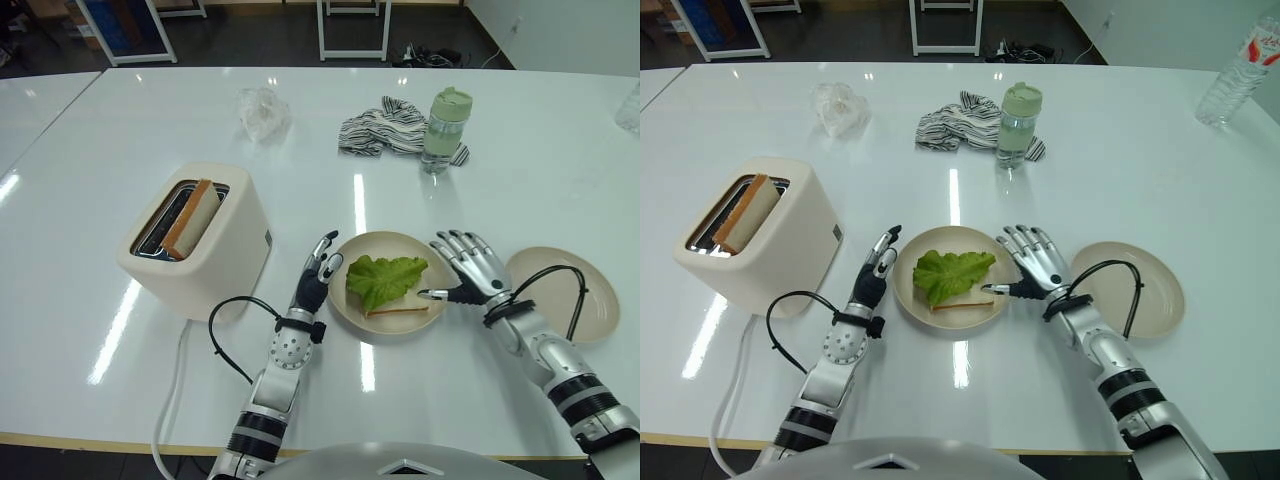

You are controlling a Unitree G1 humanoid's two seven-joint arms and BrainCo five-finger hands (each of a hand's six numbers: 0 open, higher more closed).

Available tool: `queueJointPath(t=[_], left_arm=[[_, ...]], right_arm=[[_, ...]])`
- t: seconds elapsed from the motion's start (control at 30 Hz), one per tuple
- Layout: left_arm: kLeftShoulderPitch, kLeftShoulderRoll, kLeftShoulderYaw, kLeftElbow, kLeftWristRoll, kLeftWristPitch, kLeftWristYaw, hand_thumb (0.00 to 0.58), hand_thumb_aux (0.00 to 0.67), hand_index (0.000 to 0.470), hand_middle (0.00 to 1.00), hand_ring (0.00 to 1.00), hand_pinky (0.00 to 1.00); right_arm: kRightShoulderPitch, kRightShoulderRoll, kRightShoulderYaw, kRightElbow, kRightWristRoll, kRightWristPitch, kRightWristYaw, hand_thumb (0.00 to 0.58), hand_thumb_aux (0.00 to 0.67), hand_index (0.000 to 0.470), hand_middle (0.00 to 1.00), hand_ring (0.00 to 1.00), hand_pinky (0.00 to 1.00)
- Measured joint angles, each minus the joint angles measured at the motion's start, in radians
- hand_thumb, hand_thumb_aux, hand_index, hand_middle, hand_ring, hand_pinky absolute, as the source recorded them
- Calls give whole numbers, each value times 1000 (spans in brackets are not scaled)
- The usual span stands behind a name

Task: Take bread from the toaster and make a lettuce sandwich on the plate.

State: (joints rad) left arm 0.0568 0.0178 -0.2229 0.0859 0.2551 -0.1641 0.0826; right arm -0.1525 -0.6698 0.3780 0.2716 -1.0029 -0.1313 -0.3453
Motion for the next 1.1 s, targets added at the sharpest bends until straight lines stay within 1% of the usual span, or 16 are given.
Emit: queueJointPath(t=[0.07,0.1,0.23,0.27,0.3,0.4,0.47,0.5,0.57,0.63,0.7,0.77,0.83,0.93,1.1], left_arm=[[3,0,0,-1,0,0,-1,0,0,0,0,0,0],[6,1,0,-2,0,0,-1,0,0,0,0,0,0],[8,3,-1,-7,1,-9,-3,0,0,0,0,0,0],[11,7,-3,-18,2,-23,-4,0,0,0,0,0,0],[13,12,-3,-32,6,-30,-3,0,0,0,0,0,0],[29,50,3,-163,71,-67,10,0,0,0,0,0,0],[44,83,37,-316,140,-78,23,0,0,0,0,0,0],[45,101,67,-389,181,-79,34,0,0,0,0,0,0],[40,157,169,-526,286,-66,58,0,0,0,0,0,0],[27,211,275,-592,358,-27,66,0,0,0,0,0,0],[24,251,345,-598,413,5,78,0,0,0,0,0,0],[26,319,445,-579,495,50,104,0,0,0,0,0,0],[31,357,497,-547,541,79,124,0,0,0,0,0,0],[46,393,527,-491,591,125,132,0,0,0,0,0,0],[45,409,509,-392,631,213,98,0,0,0,0,0,0]], right_arm=[[25,-43,-56,-49,42,-6,28,0,0,0,0,0,0],[43,-55,-101,-84,95,-18,41,0,0,0,0,0,0],[71,-64,-256,-183,282,-51,67,0,0,0,0,0,0],[76,-39,-296,-203,347,-60,69,0,0,0,0,0,0],[78,-21,-310,-213,390,-69,73,0,0,0,0,0,0],[111,110,-356,-291,629,-105,121,0,0,0,0,0,0],[140,199,-388,-342,806,-107,181,0,0,0,0,0,0],[150,222,-397,-354,856,-102,204,0,0,0,0,0,0],[160,254,-418,-354,891,-87,225,0,0,0,0,0,0],[166,273,-429,-348,907,-80,237,0,0,0,0,0,0],[168,281,-432,-343,908,-77,247,0,0,0,0,0,0],[173,297,-444,-329,908,-77,255,0,0,0,0,0,0],[175,307,-446,-319,907,-77,261,0,0,0,0,0,0],[177,318,-448,-307,904,-77,265,0,0,0,0,0,0],[178,329,-453,-301,898,-78,267,0,0,0,0,0,0]])
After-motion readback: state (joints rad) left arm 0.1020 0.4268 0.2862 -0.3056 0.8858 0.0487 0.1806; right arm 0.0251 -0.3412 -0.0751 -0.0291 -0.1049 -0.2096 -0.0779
